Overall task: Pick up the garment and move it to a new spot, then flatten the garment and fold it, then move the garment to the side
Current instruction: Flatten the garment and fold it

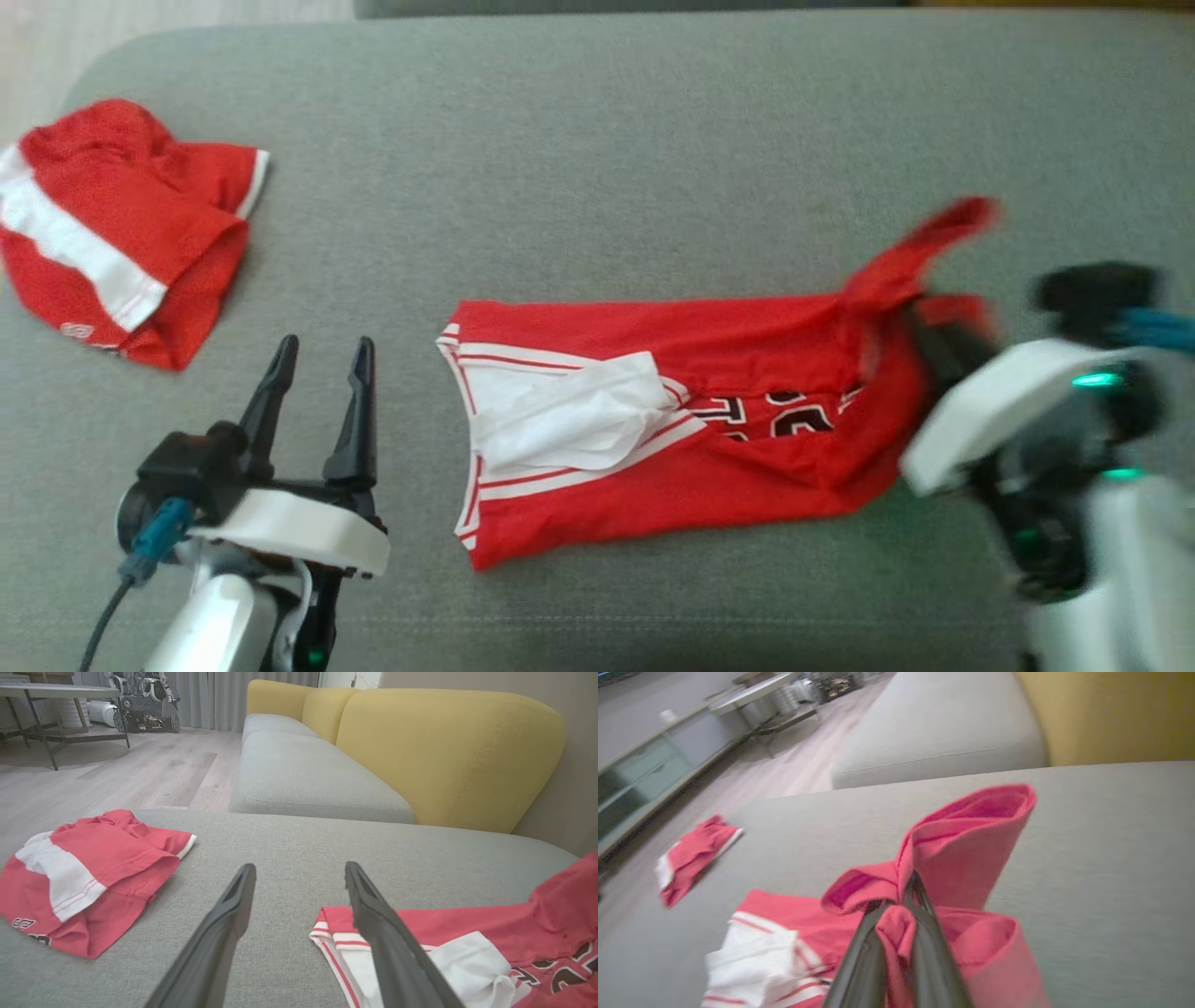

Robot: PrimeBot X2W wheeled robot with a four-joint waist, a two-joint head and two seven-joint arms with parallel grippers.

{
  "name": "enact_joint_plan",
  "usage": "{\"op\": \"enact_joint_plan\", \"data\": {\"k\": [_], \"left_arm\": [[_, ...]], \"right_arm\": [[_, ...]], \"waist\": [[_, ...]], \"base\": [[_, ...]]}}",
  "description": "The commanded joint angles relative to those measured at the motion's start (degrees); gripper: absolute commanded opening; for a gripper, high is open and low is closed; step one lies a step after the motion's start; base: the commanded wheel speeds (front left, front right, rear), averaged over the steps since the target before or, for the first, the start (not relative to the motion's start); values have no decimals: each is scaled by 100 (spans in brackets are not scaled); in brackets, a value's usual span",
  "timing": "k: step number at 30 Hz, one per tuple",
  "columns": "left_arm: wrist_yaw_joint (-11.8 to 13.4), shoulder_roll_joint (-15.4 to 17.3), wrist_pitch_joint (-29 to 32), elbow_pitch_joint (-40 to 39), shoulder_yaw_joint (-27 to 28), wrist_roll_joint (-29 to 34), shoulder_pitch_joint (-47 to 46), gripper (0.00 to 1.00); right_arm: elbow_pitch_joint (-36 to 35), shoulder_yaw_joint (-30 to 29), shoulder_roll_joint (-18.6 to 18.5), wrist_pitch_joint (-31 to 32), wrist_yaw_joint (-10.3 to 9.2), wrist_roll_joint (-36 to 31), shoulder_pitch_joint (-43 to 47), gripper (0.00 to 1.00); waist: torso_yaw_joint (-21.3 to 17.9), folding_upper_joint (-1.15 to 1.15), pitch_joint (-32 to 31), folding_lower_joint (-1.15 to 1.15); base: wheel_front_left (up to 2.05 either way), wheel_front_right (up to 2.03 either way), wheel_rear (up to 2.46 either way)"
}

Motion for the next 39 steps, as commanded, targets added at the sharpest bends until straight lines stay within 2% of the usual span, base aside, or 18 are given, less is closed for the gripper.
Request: {"op": "enact_joint_plan", "data": {"k": [1, 5, 13, 22, 23, 24, 33, 36, 39], "left_arm": [[-17, 69, -70, -161, 198, 60, -157, 100], [-21, 44, -66, -156, 144, 65, -178, 100], [-97, -22, -54, -82, 25, 62, -314, 100], [-155, -91, -61, -24, -6, 84, -458, 100], [-161, -97, -62, -16, -4, 86, -472, 100], [-169, -100, -62, -7, 2, 88, -484, 100], [-179, -93, -67, 46, 74, 147, -519, 100], [-166, -84, -68, 46, 104, 169, -505, 100], [-154, -68, -68, 38, 138, 178, -479, 100]], "right_arm": [[-232, 337, 48, 73, -4, 130, -202, 0], [4, 1202, 129, -57, -4, 494, -271, 0], [1350, 2704, 138, -1348, -4, 1586, -705, 0], [2842, 3632, 139, -2464, -4, 2196, -1408, 0], [2948, 3711, 139, -2551, -4, 2263, -1486, 36], [3036, 3787, 139, -2652, -4, 2266, -1582, 100], [2888, 4288, 140, -3348, -4, 2389, -2144, 100], [2749, 4145, 140, -3565, -4, 2227, -2268, 100], [2676, 3703, 140, -3723, -4, 1918, -2285, 100]], "waist": [[116, 0, -92, 0], [288, 0, -151, 0], [663, 0, -84, 0], [848, 0, 180, 0], [850, 0, 204, 0], [846, 0, 229, 0], [720, 0, 248, 0], [646, 0, 204, 0], [577, 0, 156, 0]], "base": [[0, 0, 0], [0, 0, 0], [0, 0, 0], [0, 0, 0], [0, 0, 0], [0, 0, 0], [0, 0, 0], [0, 0, 0], [0, 0, 0]]}}
